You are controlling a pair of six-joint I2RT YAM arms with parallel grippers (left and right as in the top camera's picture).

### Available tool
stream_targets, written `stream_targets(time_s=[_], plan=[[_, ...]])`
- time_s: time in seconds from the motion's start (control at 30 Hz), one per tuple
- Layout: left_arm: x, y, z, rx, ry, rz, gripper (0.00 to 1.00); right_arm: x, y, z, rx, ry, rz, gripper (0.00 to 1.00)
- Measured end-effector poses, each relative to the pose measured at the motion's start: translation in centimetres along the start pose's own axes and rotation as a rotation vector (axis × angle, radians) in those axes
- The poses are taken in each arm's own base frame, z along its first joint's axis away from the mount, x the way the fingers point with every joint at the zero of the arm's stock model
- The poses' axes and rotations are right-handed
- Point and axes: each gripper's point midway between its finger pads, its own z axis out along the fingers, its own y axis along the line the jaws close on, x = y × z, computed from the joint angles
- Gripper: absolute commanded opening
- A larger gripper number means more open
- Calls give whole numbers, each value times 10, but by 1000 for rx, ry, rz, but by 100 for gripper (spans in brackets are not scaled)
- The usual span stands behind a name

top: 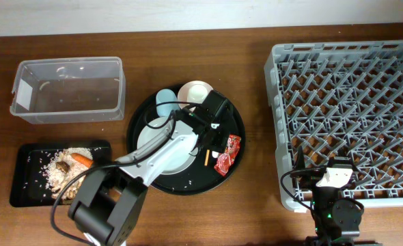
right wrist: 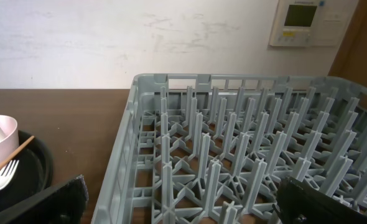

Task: Sort waste into correct bins and load items into the dishwasher rack
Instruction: 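Grasp the white tissues with the left gripper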

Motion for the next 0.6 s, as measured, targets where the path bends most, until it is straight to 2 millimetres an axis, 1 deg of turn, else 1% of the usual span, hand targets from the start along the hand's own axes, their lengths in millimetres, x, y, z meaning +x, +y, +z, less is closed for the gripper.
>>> stream_targets(time_s=[0.07,0.1,0.2,0.33,0.37,0.6], plan=[[1,3,5,-18,6,0,77,0,0,0,0,0,0,99],[1,6,6,-36,3,0,72,0,0,0,0,0,0,99],[-1,10,7,-61,-7,1,63,0,0,0,0,0,1,99],[-6,11,7,-70,-28,1,53,0,0,0,0,0,0,99],[-6,10,7,-72,-28,5,47,0,0,0,0,0,0,99],[0,-7,7,-64,-27,47,46,0,0,0,0,0,0,99]])
